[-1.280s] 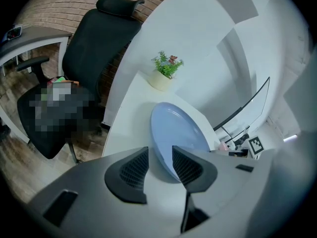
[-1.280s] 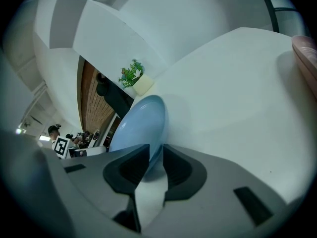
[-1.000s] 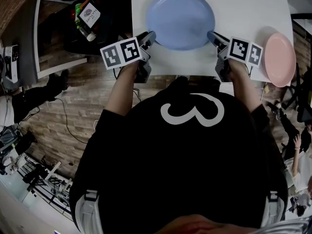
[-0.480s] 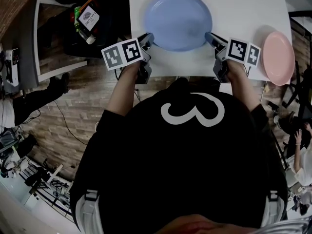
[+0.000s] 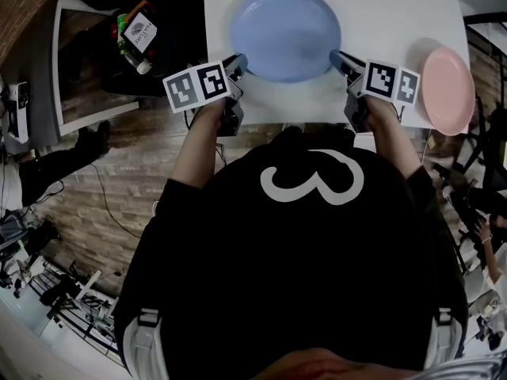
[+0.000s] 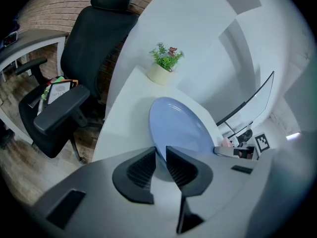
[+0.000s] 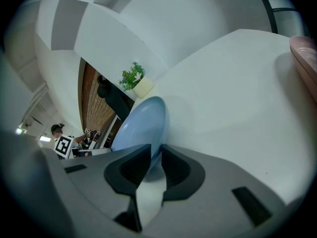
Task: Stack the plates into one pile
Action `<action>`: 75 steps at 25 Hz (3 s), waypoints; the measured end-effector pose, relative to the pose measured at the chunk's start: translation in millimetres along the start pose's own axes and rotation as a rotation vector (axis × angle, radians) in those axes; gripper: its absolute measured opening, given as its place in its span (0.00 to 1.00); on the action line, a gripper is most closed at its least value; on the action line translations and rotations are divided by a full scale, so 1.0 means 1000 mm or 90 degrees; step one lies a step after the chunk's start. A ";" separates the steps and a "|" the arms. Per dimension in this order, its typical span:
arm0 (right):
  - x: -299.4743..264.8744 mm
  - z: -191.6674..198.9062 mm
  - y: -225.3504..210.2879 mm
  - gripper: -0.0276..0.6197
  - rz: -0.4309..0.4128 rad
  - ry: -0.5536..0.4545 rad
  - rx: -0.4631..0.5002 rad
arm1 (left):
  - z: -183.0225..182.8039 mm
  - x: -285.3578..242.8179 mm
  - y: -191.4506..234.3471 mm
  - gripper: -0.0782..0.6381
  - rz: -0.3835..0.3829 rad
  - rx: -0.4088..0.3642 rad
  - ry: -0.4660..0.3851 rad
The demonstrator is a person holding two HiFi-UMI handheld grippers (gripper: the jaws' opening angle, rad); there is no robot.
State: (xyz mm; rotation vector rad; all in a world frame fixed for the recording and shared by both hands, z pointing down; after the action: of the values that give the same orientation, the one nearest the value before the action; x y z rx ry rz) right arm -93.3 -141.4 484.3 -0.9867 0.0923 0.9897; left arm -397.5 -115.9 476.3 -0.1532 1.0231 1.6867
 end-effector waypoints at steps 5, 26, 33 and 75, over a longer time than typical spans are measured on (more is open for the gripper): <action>0.009 -0.006 -0.004 0.17 0.001 -0.003 0.006 | 0.000 -0.001 -0.012 0.21 0.001 -0.004 -0.006; 0.087 -0.048 -0.028 0.16 0.005 -0.077 0.038 | 0.002 -0.009 -0.103 0.21 0.038 -0.069 -0.017; 0.121 -0.061 -0.047 0.16 0.016 -0.106 0.027 | 0.004 -0.017 -0.144 0.21 0.060 -0.096 -0.018; 0.277 -0.104 -0.171 0.16 0.145 -0.249 -0.056 | 0.049 -0.122 -0.329 0.21 0.207 -0.194 0.080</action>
State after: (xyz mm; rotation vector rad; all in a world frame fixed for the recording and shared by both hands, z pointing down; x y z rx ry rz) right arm 229.6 -64.5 403.2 -0.8575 -0.1687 1.3892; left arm -55.9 -163.4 396.9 -0.3074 0.9124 2.1487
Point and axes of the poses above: the fingertips, and each gripper's own axes: x backward along the fingers, y to its left, z out of its underside, the point moved 8 cm from there along x, backward along the fingers, and after that the axes turned 15 degrees about -y, right-handed, at the moved point
